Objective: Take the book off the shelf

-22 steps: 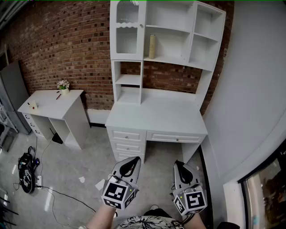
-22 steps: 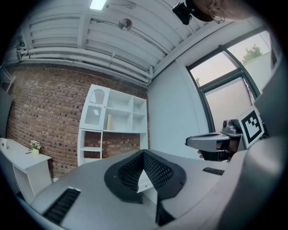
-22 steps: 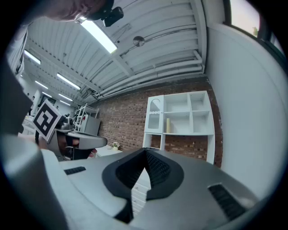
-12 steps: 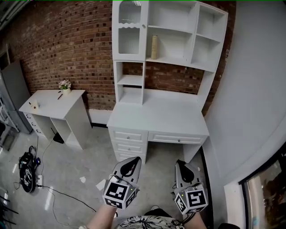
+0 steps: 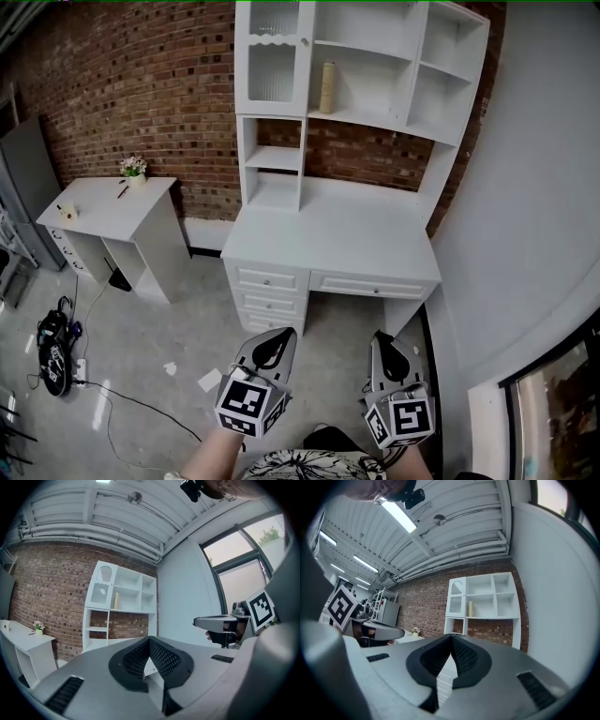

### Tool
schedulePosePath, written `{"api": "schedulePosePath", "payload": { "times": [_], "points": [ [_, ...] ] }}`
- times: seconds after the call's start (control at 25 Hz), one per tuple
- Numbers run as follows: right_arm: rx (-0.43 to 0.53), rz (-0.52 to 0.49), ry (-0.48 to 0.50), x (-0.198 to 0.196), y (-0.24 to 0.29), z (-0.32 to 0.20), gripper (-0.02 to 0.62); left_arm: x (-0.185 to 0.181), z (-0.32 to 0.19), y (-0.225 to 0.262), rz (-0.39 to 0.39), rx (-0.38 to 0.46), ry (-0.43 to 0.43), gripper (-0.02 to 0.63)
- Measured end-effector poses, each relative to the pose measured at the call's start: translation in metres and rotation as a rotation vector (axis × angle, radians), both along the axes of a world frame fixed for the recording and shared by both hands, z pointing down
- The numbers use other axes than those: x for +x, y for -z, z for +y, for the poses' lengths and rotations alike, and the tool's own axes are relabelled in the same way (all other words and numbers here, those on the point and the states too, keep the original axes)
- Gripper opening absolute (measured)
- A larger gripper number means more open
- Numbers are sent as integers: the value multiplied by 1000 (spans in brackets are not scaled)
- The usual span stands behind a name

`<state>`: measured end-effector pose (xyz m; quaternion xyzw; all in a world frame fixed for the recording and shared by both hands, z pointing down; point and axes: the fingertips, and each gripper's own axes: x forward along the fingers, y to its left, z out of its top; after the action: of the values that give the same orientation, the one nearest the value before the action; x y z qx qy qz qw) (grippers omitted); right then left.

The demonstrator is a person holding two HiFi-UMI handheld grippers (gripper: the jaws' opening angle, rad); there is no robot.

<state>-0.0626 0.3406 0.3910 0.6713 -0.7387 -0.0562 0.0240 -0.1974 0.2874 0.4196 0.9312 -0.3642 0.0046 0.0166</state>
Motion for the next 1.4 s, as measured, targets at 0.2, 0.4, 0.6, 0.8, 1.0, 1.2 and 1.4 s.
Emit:
{"api": "schedulePosePath", "payload": {
  "times": [0.2,0.4,0.6,0.8,1.0,1.2,1.4],
  "points": [
    [-36,11,69,2,-15,-31,2,13,-25,-12,-25,-24,11,9],
    [-53,22,129,19,-33,-77,2,37,-69,-28,-48,-44,38,8],
    [-56,30,151,58,-34,-142,2,75,-128,-30,-43,-60,50,8],
    [-48,30,186,118,-18,-223,2,130,-204,-14,-20,-44,91,8],
    [-24,43,224,178,1,-302,2,187,-280,7,12,3,157,8],
    [-15,59,247,224,15,-368,2,231,-348,18,25,11,205,8],
    [-8,68,244,252,21,-429,2,256,-406,24,3,33,239,8]
  ]
}}
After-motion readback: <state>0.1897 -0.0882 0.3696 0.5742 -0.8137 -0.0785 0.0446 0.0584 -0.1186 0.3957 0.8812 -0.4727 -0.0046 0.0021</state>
